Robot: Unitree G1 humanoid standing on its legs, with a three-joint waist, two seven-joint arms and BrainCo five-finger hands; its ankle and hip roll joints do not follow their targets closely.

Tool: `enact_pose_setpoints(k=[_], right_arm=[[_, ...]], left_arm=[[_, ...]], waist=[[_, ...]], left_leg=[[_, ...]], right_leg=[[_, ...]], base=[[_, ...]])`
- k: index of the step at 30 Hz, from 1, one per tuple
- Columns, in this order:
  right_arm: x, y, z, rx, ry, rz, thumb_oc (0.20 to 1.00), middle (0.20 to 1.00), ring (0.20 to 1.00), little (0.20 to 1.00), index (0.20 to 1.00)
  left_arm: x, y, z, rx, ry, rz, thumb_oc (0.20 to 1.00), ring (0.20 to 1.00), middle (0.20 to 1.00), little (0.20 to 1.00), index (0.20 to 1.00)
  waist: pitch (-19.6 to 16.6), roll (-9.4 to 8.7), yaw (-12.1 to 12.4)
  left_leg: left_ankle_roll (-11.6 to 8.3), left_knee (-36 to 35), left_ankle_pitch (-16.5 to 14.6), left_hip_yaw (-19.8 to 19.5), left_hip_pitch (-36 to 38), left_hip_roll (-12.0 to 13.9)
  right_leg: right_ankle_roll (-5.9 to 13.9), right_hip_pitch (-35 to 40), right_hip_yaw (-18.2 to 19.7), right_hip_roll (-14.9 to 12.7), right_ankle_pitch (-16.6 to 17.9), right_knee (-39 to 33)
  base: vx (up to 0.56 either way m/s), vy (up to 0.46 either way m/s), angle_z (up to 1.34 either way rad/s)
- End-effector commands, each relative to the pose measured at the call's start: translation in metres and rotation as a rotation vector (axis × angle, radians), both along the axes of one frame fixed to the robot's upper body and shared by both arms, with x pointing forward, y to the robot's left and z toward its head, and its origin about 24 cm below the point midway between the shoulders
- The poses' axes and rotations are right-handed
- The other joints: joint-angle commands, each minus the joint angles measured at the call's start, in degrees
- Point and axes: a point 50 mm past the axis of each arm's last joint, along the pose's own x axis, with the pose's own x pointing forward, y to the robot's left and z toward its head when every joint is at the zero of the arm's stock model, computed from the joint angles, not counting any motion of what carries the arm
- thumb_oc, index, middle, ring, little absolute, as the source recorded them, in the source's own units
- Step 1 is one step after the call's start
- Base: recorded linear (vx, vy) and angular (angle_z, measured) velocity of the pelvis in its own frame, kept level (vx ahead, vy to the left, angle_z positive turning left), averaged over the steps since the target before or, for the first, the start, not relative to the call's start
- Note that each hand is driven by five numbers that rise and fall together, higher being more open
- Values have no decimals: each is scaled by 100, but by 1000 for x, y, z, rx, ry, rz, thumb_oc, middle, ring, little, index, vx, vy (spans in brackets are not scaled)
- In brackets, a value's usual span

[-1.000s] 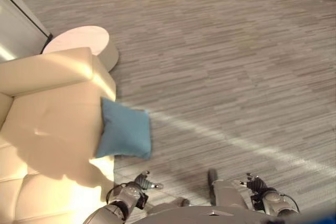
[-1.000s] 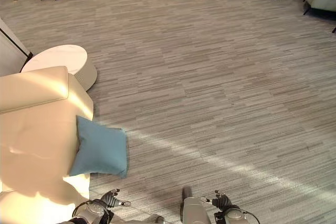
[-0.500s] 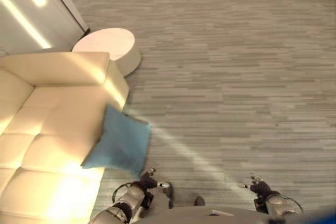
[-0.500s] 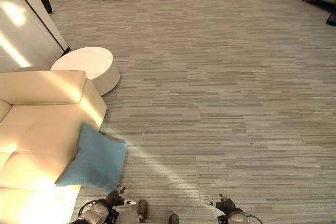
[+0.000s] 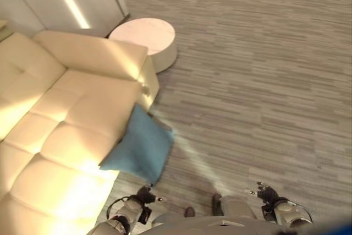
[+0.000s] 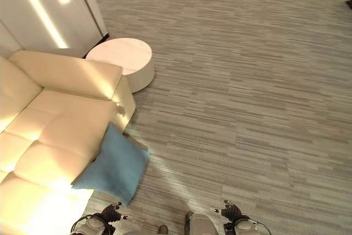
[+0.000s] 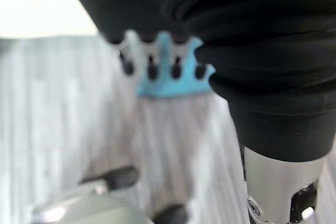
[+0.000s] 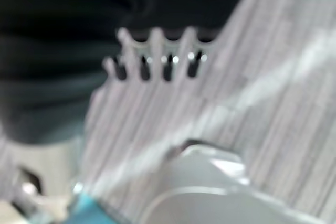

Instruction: Pick up all the scattered cushions and arrange them neatly on the sofa.

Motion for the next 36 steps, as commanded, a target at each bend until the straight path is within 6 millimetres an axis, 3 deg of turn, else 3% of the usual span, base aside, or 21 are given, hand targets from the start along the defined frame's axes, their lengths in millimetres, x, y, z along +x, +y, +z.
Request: enact_pose_setpoints(k=[1, 4, 5, 7, 8, 9, 10, 11, 12, 14, 18, 20, 21, 22, 24, 26, 27, 30, 33, 36], right_arm=[[-6, -13, 2, -13, -11, -34, 1000, 1000, 1000, 1000, 1000], [-13, -14, 0, -14, 10, -37, 1000, 1000, 1000, 1000, 1000], [-17, -15, -1, -17, 16, -45, 1000, 1000, 1000, 1000, 1000], [-16, -17, 0, -22, 10, -47, 1000, 1000, 1000, 1000, 1000], [-15, -18, 0, -25, 7, -52, 1000, 1000, 1000, 1000, 1000], [-15, -18, 0, -25, 7, -52, 1000, 1000, 1000, 1000, 1000], [-16, -16, 0, -22, 11, -53, 1000, 1000, 1000, 1000, 1000], [-22, -17, -2, -20, 26, -62, 1000, 1000, 1000, 1000, 1000], [-25, -16, -3, -18, 30, -70, 1000, 1000, 1000, 1000, 1000], [-29, -17, -4, -21, 42, -81, 1000, 1000, 1000, 1000, 1000], [-26, -11, -5, -18, 45, -43, 1000, 1000, 1000, 1000, 1000], [-22, -6, -5, -3, 39, -29, 1000, 1000, 1000, 1000, 1000], [-17, -3, -4, 1, 23, -23, 1000, 1000, 1000, 1000, 1000], [-17, -2, -4, 9, 23, -25, 1000, 1000, 1000, 1000, 1000], [-17, 0, -5, 19, 26, -17, 1000, 1000, 1000, 1000, 1000], [-13, 1, -4, 20, 20, -7, 1000, 1000, 1000, 1000, 1000], [-13, 0, -4, 20, 20, -7, 1000, 1000, 1000, 1000, 1000], [-14, -2, -4, 28, 23, -41, 1000, 1000, 1000, 1000, 1000], [-24, -6, -6, 22, 55, -56, 1000, 1000, 1000, 1000, 1000], [-27, -12, -5, 9, 55, -65, 1000, 1000, 1000, 1000, 1000]], left_arm=[[1, -6, -1, -14, 4, -31, 1000, 1000, 1000, 1000, 1000], [-7, -5, -3, -10, 27, -33, 1000, 1000, 1000, 1000, 1000], [-5, -8, -3, -16, 21, -35, 1000, 1000, 1000, 1000, 1000], [-2, -10, -2, -17, 15, -42, 1000, 1000, 1000, 1000, 1000], [3, -10, -1, -15, 1, -48, 1000, 1000, 1000, 1000, 1000], [3, -10, -1, -15, 1, -48, 1000, 1000, 1000, 1000, 1000], [4, -10, -1, -15, -4, -51, 1000, 1000, 1000, 1000, 1000], [4, -10, 0, -14, -6, -57, 1000, 1000, 1000, 1000, 1000], [5, -10, 0, -10, -9, -64, 1000, 1000, 1000, 1000, 1000], [7, -12, 0, -11, -12, -74, 1000, 1000, 1000, 1000, 1000], [-1, -6, -1, -8, 11, -53, 1000, 1000, 1000, 1000, 1000], [-6, -3, -3, -4, 32, -52, 1000, 1000, 1000, 1000, 1000], [-3, 0, -1, 4, 24, -54, 1000, 1000, 1000, 1000, 1000], [-1, 1, 0, 7, 19, -58, 1000, 1000, 1000, 1000, 1000], [-1, 2, 0, 6, 15, -53, 1000, 1000, 1000, 1000, 1000], [3, 4, 1, 11, -1, -43, 1000, 1000, 1000, 1000, 1000], [3, 4, 1, 10, -1, -43, 1000, 1000, 1000, 1000, 1000], [11, 1, 3, 12, -19, -77, 1000, 1000, 1000, 1000, 1000], [7, 1, 2, 8, -7, -78, 1000, 1000, 1000, 1000, 1000], [0, -1, 0, 1, 11, -67, 1000, 1000, 1000, 1000, 1000]], waist=[[-217, -195, -198], [-331, -297, -147], [-345, -389, -129], [-320, -427, -133], [-280, -485, -168], [-274, -484, -170], [-258, -509, -187], [-254, -524, -245], [-263, -512, -302], [-248, -493, -349], [-246, -473, -306], [-196, -406, -242], [-88, -383, -271], [-66, -377, -297], [-82, -353, -329], [-94, -328, -357], [-81, -322, -365], [-79, -386, -626], [-140, -424, -630], [-287, -465, -582]], left_leg=[[-417, 404, 146, -192, -266, -466], [-540, 511, 82, -301, -324, -438], [-653, 770, 63, -69, -510, -303], [-684, 957, 14, 121, -639, -259], [-708, 1052, -24, 699, -778, -120], [-708, 1062, -31, 698, -777, -119], [-710, 1014, -7, 1040, -824, -20], [-695, 840, 127, 1714, -896, 147], [-671, 710, 241, 2137, -949, 241], [-662, 654, 351, 2428, -1057, 213], [-552, 542, 253, 2126, -919, 73], [-378, 441, 184, 1847, -752, -42], [-323, 481, 168, 1658, -706, -81], [-317, 496, 150, 1513, -678, -105], [-321, 473, 102, 1241, -552, -150], [-363, 389, 94, 891, -430, -227], [-364, 386, 89, 883, -412, -222], [-427, 398, 12, 312, -235, -430], [-492, 451, -27, 124, -171, -455], [-657, 626, -17, 177, -238, -280]], right_leg=[[499, 405, 604, 116, 664, -119], [408, 789, 463, -47, 652, -607], [383, 1011, 253, -142, 621, -767], [370, 1107, 113, -198, 607, -841], [363, 1260, -132, -292, 584, -972], [363, 1269, -134, -291, 583, -975], [370, 1351, -287, -342, 552, -1036], [389, 1447, -560, -407, 520, -1117], [399, 1483, -719, -429, 495, -1141], [379, 1485, -909, -432, 468, -1138], [400, 1470, -1064, -481, 258, -739], [494, 1179, -1156, -679, 276, 299], [550, 964, -1071, -723, 412, 938], [534, 862, -916, -650, 372, 1123], [478, 750, -507, -443, 302, 1063], [438, 402, -48, -230, 371, 535], [437, 421, -58, -229, 365, 532], [544, 255, 1111, 208, 731, -357], [529, 460, 1024, 103, 730, -515], [413, 759, 853, 27, 743, -663]], base=[[171, -203, 59], [135, -212, 144], [80, -181, 145], [65, -159, 139], [55, -128, 79], [50, -93, 41], [30, -48, 66], [37, -53, 69], [37, -32, 102], [59, 20, 154], [146, 106, 62], [195, 246, 11], [147, 175, 44], [157, 104, 62], [177, 33, 95], [226, -25, 81], [216, -42, 44], [229, -66, 70], [182, -139, 157], [185, -227, 101]])
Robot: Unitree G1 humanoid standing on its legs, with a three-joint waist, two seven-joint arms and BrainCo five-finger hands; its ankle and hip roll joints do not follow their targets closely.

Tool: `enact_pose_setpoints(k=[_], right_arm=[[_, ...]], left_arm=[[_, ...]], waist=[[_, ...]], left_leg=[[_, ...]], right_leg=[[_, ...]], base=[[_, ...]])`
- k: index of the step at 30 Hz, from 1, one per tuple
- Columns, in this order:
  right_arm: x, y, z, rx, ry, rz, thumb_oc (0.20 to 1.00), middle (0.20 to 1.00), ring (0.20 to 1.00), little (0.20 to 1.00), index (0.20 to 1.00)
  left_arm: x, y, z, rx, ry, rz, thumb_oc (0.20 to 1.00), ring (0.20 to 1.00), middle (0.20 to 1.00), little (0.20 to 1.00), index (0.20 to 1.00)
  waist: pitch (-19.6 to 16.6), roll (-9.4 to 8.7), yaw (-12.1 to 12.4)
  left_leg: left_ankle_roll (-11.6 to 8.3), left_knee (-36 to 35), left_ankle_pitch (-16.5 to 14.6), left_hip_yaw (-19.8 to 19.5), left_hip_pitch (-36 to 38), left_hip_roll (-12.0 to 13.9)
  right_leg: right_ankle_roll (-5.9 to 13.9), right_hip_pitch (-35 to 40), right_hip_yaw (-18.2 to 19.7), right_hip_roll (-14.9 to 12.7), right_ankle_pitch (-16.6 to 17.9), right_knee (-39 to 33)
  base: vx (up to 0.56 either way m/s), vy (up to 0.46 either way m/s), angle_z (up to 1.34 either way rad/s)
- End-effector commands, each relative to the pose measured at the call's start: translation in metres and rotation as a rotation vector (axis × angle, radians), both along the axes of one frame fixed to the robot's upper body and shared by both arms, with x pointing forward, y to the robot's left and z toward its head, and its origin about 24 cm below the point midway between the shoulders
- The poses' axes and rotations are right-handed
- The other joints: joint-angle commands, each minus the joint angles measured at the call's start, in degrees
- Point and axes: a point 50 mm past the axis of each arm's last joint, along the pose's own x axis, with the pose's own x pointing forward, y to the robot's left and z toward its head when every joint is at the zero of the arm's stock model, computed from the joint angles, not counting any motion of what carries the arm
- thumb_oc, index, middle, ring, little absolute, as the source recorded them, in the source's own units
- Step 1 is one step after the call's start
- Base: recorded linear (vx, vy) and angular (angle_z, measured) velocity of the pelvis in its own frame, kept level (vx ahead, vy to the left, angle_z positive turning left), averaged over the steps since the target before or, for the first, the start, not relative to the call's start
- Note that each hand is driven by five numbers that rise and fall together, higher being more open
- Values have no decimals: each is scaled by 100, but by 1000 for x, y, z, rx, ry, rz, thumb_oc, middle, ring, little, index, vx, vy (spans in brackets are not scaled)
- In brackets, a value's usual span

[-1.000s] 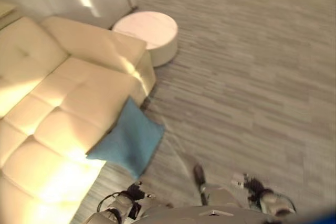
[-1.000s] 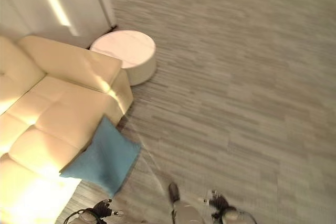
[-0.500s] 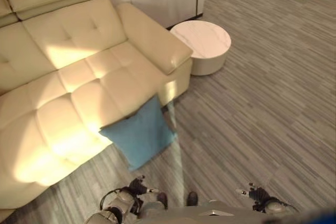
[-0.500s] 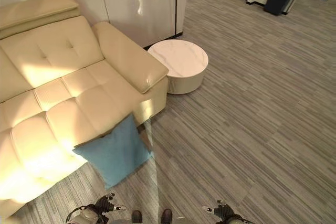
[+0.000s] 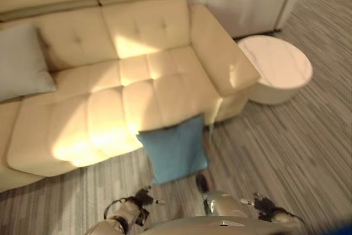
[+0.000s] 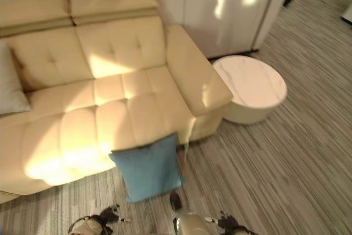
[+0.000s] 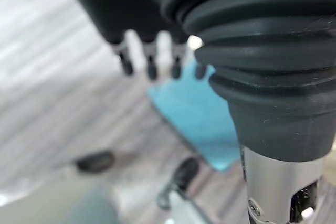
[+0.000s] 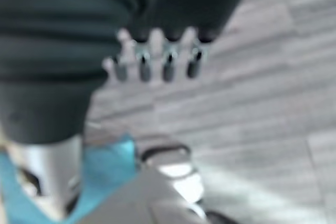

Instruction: Pick up all the scattered cushions and arrange them neatly on the sofa.

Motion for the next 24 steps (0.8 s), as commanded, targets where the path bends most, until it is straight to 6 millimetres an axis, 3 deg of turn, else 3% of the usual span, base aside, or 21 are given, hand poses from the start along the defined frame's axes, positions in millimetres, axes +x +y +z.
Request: enact_pose_setpoints(k=[1, 2, 5, 7, 10, 14, 16, 18, 19, 20, 21, 24], right_arm=[[13, -13, 8, -17, -71, -42, 1000, 1000, 1000, 1000, 1000], [13, -13, 8, -17, -71, -42, 1000, 1000, 1000, 1000, 1000], [13, -14, 8, -18, -74, -49, 1000, 1000, 1000, 1000, 1000], [10, -16, 7, -23, -67, -69, 1000, 1000, 1000, 1000, 1000], [14, -12, 8, -19, -74, -52, 1000, 1000, 1000, 1000, 1000], [13, -7, 6, -12, -68, -21, 1000, 1000, 1000, 1000, 1000], [15, -5, 6, -18, -80, -19, 1000, 1000, 1000, 1000, 1000], [25, -8, 11, -36, -127, -38, 1000, 1000, 1000, 1000, 1000], [39, -10, 16, -49, -183, -46, 1000, 1000, 1000, 1000, 1000], [39, -10, 16, -49, -183, -46, 1000, 1000, 1000, 1000, 1000], [62, -10, 26, -74, -263, -27, 1000, 1000, 1000, 1000, 1000], [107, -6, 49, -108, -414, 3, 1000, 1000, 1000, 1000, 1000]], left_arm=[[8, 8, 3, 36, -15, -34, 1000, 1000, 1000, 1000, 1000], [8, 8, 3, 36, -15, -34, 1000, 1000, 1000, 1000, 1000], [17, 5, 6, 32, -43, -52, 1000, 1000, 1000, 1000, 1000], [20, 1, 7, 31, -51, -81, 1000, 1000, 1000, 1000, 1000], [18, 2, 6, 36, -48, -77, 1000, 1000, 1000, 1000, 1000], [6, 13, 4, 51, -19, -34, 1000, 1000, 1000, 1000, 1000], [11, 19, 7, 58, -58, 28, 1000, 1000, 1000, 1000, 1000], [32, 22, 16, 48, -160, 101, 1000, 1000, 1000, 1000, 1000], [54, 21, 27, 32, -262, 150, 1000, 1000, 1000, 1000, 1000], [54, 21, 27, 32, -262, 150, 1000, 1000, 1000, 1000, 1000], [84, 15, 43, 9, -385, 171, 1000, 1000, 1000, 1000, 1000], [139, 1, 81, -49, -613, 192, 1000, 1000, 1000, 1000, 1000]], waist=[[-51, -187, -61], [-50, -186, -67], [-3, -297, -120], [-26, -259, -198], [-21, -269, -142], [-86, -242, -65], [-90, -246, 31], [-10, -227, 53], [189, -209, 59], [189, -209, 59], [523, -180, 43], [984, -154, 1]], left_leg=[[-229, -15, 491, 452, -616, -210], [-229, -2, 484, 447, -621, -210], [-263, 245, 463, 1277, -879, 80], [-308, -467, 874, 2044, -1000, 450], [-300, -426, 872, 1691, -1065, 319], [-213, -707, 850, 1764, -901, 214], [-153, -721, 778, 1780, -837, 139], [-131, -696, 750, 1768, -884, 111], [-135, -613, 751, 1737, -1067, 98], [-135, -613, 751, 1737, -1067, 98], [-165, -373, 774, 1741, -1493, 85], [-194, 236, 830, 1721, -2628, 44]], right_leg=[[572, 302, -35, -108, -343, 102], [572, 305, -41, -108, -344, 101], [516, 520, -356, -227, -472, 35], [584, 651, -776, -381, -532, -167], [606, 669, -765, -366, -543, -180], [683, 737, -684, -454, -505, -255], [707, 787, -647, -513, -530, -277], [712, 689, -641, -557, -587, -164], [700, 454, -670, -579, -614, 1], [700, 454, -670, -579, -614, 1], [678, -18, -688, -584, -603, 274], [630, -1182, -748, -559, -531, 934]], base=[[53, -102, 47], [79, -146, 47], [58, -91, 61], [32, 28, 134], [91, 38, 64], [128, 125, -48], [135, 132, -4], [-32, 58, -7], [-127, 24, -1], [-351, 18, 4], [-359, 0, 17], [-484, -31, 17]])
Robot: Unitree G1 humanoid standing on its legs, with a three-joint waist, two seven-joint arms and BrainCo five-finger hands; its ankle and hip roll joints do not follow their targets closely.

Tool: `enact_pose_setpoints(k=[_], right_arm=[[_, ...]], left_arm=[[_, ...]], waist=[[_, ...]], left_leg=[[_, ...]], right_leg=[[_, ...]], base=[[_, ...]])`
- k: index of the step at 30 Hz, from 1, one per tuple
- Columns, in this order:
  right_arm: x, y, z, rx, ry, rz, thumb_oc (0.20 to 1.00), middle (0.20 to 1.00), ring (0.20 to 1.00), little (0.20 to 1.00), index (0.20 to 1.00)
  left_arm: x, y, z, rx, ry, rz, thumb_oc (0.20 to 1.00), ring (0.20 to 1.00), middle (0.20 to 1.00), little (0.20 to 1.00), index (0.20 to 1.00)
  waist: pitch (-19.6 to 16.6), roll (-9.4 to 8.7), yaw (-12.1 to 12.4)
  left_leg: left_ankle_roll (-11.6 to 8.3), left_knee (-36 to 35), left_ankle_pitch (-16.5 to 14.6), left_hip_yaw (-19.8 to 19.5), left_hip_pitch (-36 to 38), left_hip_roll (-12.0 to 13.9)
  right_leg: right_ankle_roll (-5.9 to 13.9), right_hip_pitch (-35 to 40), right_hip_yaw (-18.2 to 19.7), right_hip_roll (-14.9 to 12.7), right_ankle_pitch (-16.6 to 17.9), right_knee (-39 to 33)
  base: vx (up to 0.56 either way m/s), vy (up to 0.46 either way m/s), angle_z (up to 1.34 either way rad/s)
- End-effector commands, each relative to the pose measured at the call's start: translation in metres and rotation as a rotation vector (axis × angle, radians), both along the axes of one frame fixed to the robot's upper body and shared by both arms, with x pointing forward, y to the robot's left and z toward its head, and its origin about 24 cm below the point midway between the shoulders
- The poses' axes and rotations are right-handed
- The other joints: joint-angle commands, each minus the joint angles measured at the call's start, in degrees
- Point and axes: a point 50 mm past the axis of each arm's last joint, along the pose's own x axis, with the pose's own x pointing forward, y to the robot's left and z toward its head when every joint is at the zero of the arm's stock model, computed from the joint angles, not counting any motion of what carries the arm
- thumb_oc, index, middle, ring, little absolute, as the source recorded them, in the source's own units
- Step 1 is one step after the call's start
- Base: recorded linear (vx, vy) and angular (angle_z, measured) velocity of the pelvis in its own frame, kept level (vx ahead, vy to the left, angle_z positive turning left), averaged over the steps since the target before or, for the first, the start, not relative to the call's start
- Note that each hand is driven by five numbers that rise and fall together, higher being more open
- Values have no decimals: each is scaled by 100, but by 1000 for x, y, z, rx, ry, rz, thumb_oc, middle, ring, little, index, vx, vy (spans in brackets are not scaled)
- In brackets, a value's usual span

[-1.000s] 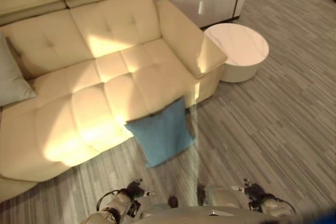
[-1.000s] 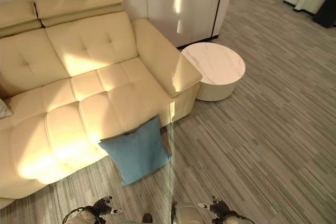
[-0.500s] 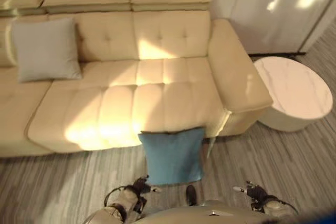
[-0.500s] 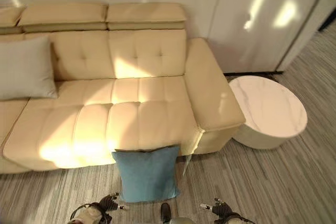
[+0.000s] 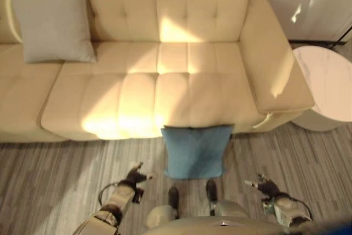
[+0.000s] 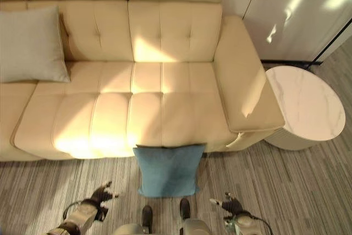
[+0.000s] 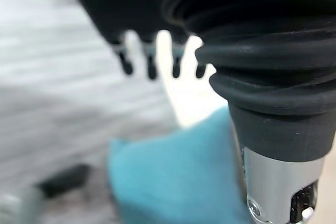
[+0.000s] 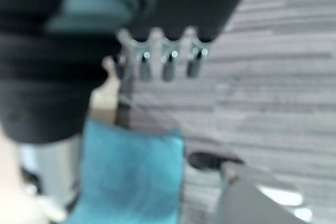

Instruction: Pick up all the scattered cushions and arrange them neatly on the sofa.

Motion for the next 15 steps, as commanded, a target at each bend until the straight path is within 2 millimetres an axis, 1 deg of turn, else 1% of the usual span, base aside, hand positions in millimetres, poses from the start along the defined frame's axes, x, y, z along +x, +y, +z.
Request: enact_pose_setpoints(k=[1, 2, 4, 5, 6, 7, 10, 11, 12, 13, 14, 15], right_arm=[[14, -9, 14, -69, -97, -29, 1000, 1000, 1000, 1000, 1000], [14, -9, 14, -69, -98, -29, 1000, 1000, 1000, 1000, 1000], [34, -10, 28, -81, -174, -42, 1000, 1000, 1000, 1000, 1000], [49, -10, 40, -90, -238, -43, 1000, 1000, 1000, 1000, 1000], [69, -7, 59, -94, -335, -50, 1000, 1000, 1000, 1000, 1000], [83, -6, 73, -103, -394, -47, 1000, 1000, 1000, 1000, 1000], [106, -3, 101, -121, -512, -43, 1000, 1000, 1000, 1000, 1000], [116, -6, 113, -137, -553, -52, 1000, 1000, 1000, 1000, 1000], [128, -4, 132, -145, -621, -43, 1000, 1000, 1000, 1000, 1000], [135, -6, 142, -161, -650, -44, 1000, 1000, 1000, 1000, 1000], [152, -9, 171, -189, -730, -54, 1000, 1000, 1000, 1000, 1000], [158, -11, 182, -196, -761, -55, 1000, 1000, 1000, 1000, 1000]], left_arm=[[28, -13, 22, -65, -158, 75, 1000, 1000, 1000, 1000, 1000], [28, -13, 22, -65, -158, 75, 1000, 1000, 1000, 1000, 1000], [45, -15, 38, -66, -229, 81, 1000, 1000, 1000, 1000, 1000], [56, -17, 51, -82, -287, 88, 1000, 1000, 1000, 1000, 1000], [71, -20, 68, -102, -364, 100, 1000, 1000, 1000, 1000, 1000], [80, -23, 80, -112, -409, 103, 1000, 1000, 1000, 1000, 1000], [94, -23, 101, -114, -484, 116, 1000, 1000, 1000, 1000, 1000], [100, -21, 109, -99, -511, 124, 1000, 1000, 1000, 1000, 1000], [107, -17, 119, -78, -534, 137, 1000, 1000, 1000, 1000, 1000], [111, -13, 126, -57, -549, 149, 1000, 1000, 1000, 1000, 1000], [123, -1, 145, -33, -584, 200, 1000, 1000, 1000, 1000, 1000], [126, 4, 152, -32, -597, 218, 1000, 1000, 1000, 1000, 1000]], waist=[[24, -25, -48], [3, -24, -54], [-19, 12, -103], [16, 28, -120], [69, 82, -162], [94, 129, -165], [146, 199, -183], [175, 227, -187], [215, 250, -206], [247, 260, -218], [327, 271, -211], [350, 274, -208]], left_leg=[[-264, 326, -38, -84, -631, 16], [-264, 341, -41, -88, -665, 14], [-280, 606, -12, -120, -1241, 27], [-301, 762, 10, -135, -1566, 47], [-338, 984, 42, -179, -2050, 72], [-347, 1110, 30, -196, -2340, 101], [-368, 1502, 28, -224, -3092, 179], [-365, 1654, -2, -249, -3343, 187], [-387, 1908, -199, -286, -3656, 233], [-383, 2059, -232, -303, -3893, 249], [-372, 2371, -268, -339, -4437, 261], [-364, 2482, -293, -351, -4618, 256]], right_leg=[[215, -851, 94, 119, -116, 747], [215, -882, 91, 117, -118, 758], [210, -1389, 82, 100, -121, 945], [207, -1688, 40, 82, -118, 1095], [210, -2128, 62, 61, -110, 1279], [206, -2443, 67, 57, -135, 1449], [181, -3152, 103, 28, -178, 1834], [173, -3403, 135, 33, -205, 1994], [175, -3714, 159, 20, -407, 2275], [174, -3957, 184, 16, -423, 2442], [175, -4477, 206, -1, -473, 2781], [180, -4632, 218, -1, -484, 2850]], base=[[-201, -34, 13], [-148, -38, 8], [-135, -35, 6], [-209, -63, -4], [-201, -52, -1], [-170, -34, 6], [-91, -28, 10], [6, -33, 1], [0, 0, 0], [27, -51, 1], [-17, -34, 6], [11, -43, 7]])
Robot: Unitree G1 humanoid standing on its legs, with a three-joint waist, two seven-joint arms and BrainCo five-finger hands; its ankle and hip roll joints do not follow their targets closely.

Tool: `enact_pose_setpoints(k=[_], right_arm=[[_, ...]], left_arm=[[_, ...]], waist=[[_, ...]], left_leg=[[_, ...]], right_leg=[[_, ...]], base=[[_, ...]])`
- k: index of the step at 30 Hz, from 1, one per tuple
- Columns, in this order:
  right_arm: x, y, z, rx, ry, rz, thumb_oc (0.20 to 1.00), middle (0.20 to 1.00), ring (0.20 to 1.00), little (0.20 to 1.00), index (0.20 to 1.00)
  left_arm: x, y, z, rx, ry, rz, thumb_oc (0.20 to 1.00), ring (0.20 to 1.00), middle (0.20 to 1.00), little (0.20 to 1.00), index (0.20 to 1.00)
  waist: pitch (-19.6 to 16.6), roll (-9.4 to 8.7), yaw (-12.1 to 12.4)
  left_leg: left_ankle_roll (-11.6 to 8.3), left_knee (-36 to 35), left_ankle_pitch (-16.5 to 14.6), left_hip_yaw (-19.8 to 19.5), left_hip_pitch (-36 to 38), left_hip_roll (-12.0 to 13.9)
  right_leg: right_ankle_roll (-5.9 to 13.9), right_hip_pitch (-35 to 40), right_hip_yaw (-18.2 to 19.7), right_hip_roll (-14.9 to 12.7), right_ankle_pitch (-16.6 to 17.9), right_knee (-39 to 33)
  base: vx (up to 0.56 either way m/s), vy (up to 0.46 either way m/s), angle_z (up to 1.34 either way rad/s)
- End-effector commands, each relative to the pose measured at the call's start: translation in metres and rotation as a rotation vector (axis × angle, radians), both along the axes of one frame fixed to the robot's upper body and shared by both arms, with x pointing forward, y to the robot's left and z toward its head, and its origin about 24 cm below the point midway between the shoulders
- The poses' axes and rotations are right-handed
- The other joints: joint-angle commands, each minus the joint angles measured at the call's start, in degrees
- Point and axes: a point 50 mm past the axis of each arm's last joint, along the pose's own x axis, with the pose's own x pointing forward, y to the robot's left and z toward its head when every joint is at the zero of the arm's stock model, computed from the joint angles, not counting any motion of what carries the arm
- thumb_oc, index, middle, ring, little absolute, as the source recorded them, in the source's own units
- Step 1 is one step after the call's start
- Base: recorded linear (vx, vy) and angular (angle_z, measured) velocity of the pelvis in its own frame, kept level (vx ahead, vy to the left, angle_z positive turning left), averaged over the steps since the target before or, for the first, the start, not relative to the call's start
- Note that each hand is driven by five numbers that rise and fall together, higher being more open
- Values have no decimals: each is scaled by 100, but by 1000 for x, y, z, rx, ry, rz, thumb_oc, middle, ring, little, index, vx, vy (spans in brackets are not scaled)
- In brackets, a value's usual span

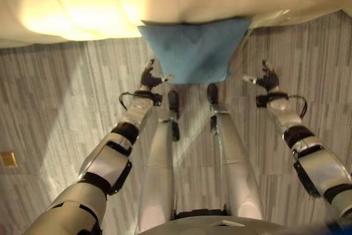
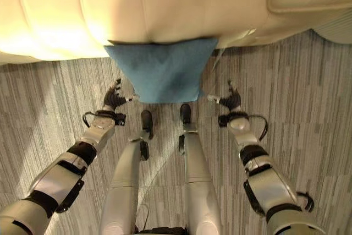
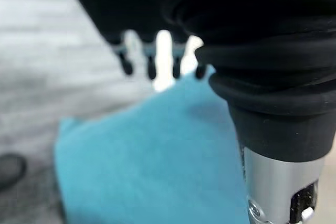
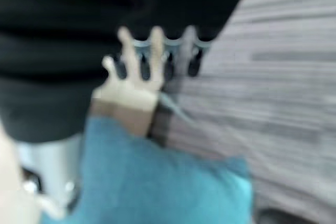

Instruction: Pick up all the scattered cushions and arrange them neatly on the sofa.

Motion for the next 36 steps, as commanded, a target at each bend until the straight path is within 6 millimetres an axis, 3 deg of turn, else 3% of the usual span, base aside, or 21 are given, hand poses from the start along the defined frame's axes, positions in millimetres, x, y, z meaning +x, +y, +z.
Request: enact_pose_setpoints(k=[1, 3, 5, 6, 11, 19, 27, 29, 30, 34, 35, 36], right_arm=[[-26, -22, -52, 23, 104, -93, 1000, 1000, 1000, 1000, 1000], [-12, -25, -21, 10, 27, -105, 1000, 1000, 1000, 1000, 1000], [-10, -26, -14, 1, 11, -105, 1000, 1000, 1000, 1000, 1000], [-3, -25, 8, -13, -41, -100, 1000, 1000, 1000, 1000, 1000], [7, -18, 48, -30, -150, -70, 1000, 1000, 1000, 1000, 1000], [12, -1, 73, -45, -222, -7, 1000, 1000, 1000, 1000, 1000], [22, 39, 104, -114, -278, 109, 1000, 1000, 1000, 1000, 1000], [23, 59, 117, -120, -311, 169, 1000, 1000, 1000, 1000, 1000], [22, 82, 127, -116, -350, 235, 1000, 1000, 1000, 1000, 1000], [16, 117, 138, -87, -402, 344, 1000, 1000, 1000, 1000, 1000], [13, 129, 140, -62, -412, 396, 250, 250, 250, 250, 250], [13, 129, 140, -62, -412, 396, 200, 200, 200, 200, 200]], left_arm=[[-17, 26, -36, -61, 90, 144, 1000, 1000, 1000, 1000, 1000], [-6, 36, -7, -65, 27, 170, 1000, 1000, 1000, 1000, 1000], [-3, 37, 3, -55, 4, 164, 1000, 1000, 1000, 1000, 1000], [5, 40, 28, -59, -56, 159, 1000, 1000, 1000, 1000, 1000], [17, 32, 85, -103, -214, 117, 1000, 1000, 1000, 1000, 1000], [23, 8, 108, -100, -271, 35, 1000, 1000, 1000, 1000, 1000], [26, -40, 132, -103, -345, -93, 1000, 1000, 1000, 1000, 1000], [25, -58, 141, -118, -380, -143, 1000, 1000, 1000, 1000, 1000], [22, -74, 147, -154, -408, -185, 1000, 1000, 1000, 1000, 1000], [18, -89, 160, -224, -464, -232, 1000, 1000, 1000, 1000, 1000], [15, -93, 163, -251, -479, -256, 551, 551, 551, 551, 551], [15, -93, 163, -251, -479, -256, 442, 442, 442, 442, 442]], waist=[[-956, 106, -42], [-855, 88, -57], [-843, 80, -62], [-805, 72, -100], [-717, 89, -154], [-618, 182, -189], [-543, 246, -73], [-533, 269, -22], [-554, 274, 22], [-611, 268, 48], [-646, 259, 54], [-649, 259, 52]], left_leg=[[-211, -505, 130, -257, 56, 24], [-201, -215, 74, -317, -452, -36], [-203, -207, 71, -316, -548, -40], [-208, -179, 68, -319, -778, -62], [-173, 39, 23, -228, -1338, -89], [-132, 319, -15, -184, -1813, -95], [-95, 613, -23, -222, -2194, -119], [-89, 635, -14, -230, -2261, -126], [-92, 674, 2, -253, -2304, -123], [-98, 750, -3, -285, -2363, -130], [-97, 782, -12, -303, -2367, -132], [-97, 785, -14, -304, -2370, -132]], right_leg=[[566, 228, 200, -123, 38, -417], [538, -250, 198, -119, 16, -192], [541, -334, 215, -106, 25, -205], [553, -572, 252, -96, 39, -179], [575, -1101, 333, -50, 72, -80], [578, -1553, 374, -3, 77, 154], [569, -1905, 322, 9, 70, 401], [566, -1960, 299, -2, 66, 443], [556, -2008, 277, 12, 45, 505], [530, -2069, 219, 33, 2, 611], [522, -2082, 193, 48, -13, 658], [521, -2085, 192, 48, -15, 660]], base=[[51, -23, 6], [63, -21, 2], [33, 21, 9], [33, 51, 6], [18, 59, -4], [7, 15, -4], [6, -20, 1], [16, -52, 1], [22, -56, 0], [11, -23, 1], [16, -30, 0], [22, -46, 0]])
